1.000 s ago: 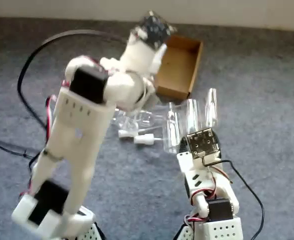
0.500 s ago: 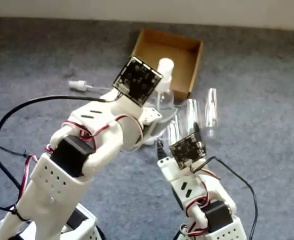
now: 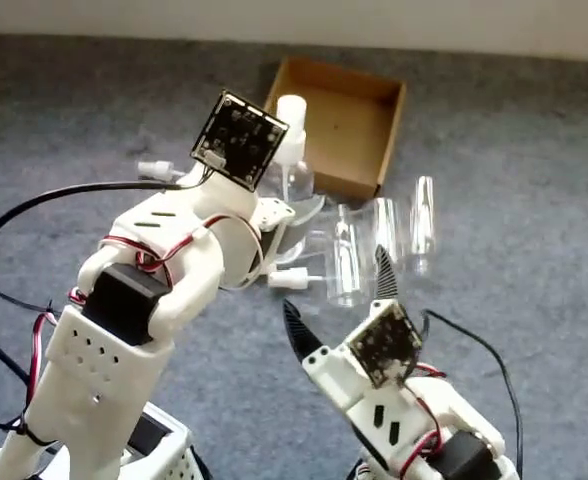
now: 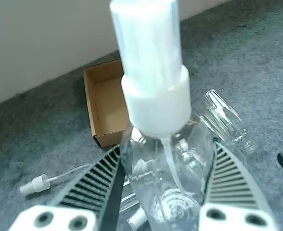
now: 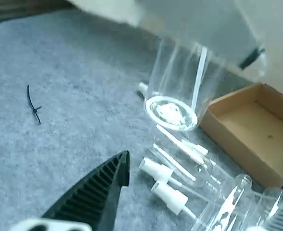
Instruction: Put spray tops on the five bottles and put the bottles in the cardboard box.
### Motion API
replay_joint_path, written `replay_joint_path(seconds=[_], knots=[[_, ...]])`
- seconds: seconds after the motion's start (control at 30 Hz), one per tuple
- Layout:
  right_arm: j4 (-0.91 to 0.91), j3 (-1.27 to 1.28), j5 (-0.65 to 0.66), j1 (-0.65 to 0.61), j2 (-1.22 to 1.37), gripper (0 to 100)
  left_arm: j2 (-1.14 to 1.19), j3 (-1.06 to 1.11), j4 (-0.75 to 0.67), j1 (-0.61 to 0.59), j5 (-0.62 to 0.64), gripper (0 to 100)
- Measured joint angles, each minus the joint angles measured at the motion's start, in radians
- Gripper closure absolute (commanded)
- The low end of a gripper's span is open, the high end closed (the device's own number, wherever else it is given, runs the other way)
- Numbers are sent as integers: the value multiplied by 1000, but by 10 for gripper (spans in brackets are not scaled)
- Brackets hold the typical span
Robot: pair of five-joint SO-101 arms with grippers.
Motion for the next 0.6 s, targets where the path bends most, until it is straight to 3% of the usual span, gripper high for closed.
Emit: replay_joint_path(seconds=[0.13,0.3,0.6], knots=[[-80,-14,0,2,0,559,0,0,0,0,57,992],[-213,86,-2,86,2,559,0,34,0,117,106,993],[-233,115,-2,80,3,559,0,77,0,193,157,993]])
